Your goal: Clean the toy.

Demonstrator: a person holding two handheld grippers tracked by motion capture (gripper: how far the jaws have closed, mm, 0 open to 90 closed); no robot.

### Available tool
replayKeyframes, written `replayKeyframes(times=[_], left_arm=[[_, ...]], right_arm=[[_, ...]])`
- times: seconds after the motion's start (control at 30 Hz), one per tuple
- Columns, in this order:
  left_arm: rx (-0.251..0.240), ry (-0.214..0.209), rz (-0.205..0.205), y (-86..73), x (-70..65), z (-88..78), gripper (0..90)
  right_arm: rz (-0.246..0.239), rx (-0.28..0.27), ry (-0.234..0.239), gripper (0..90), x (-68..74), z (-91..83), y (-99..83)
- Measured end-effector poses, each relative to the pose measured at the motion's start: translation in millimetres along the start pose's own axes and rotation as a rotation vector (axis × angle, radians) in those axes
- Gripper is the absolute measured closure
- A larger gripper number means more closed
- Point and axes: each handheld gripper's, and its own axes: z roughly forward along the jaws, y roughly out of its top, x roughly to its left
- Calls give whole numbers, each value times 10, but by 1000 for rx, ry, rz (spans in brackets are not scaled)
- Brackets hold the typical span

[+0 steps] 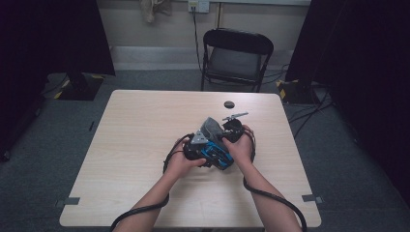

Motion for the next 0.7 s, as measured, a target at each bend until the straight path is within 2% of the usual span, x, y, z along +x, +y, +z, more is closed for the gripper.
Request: replayKeyframes(times=[0.13, 0.27, 0.4, 0.5, 0.7], left_arm=[[-6, 0, -1, -4, 0, 1, 172], [1, -1, 0, 3, 1, 1, 172], [1, -2, -1, 5, 1, 2, 172], [-1, -1, -2, 1, 0, 1, 172], [-3, -5, -1, 1, 5, 3, 172]], right_arm=[[19, -14, -4, 801, -104, -76, 10], [58, -40, -11, 803, -194, -142, 20], [77, -57, -7, 802, -185, -135, 42], [60, -46, 9, 802, -94, -48, 51], [-13, 3, 37, 802, 60, 75, -13]])
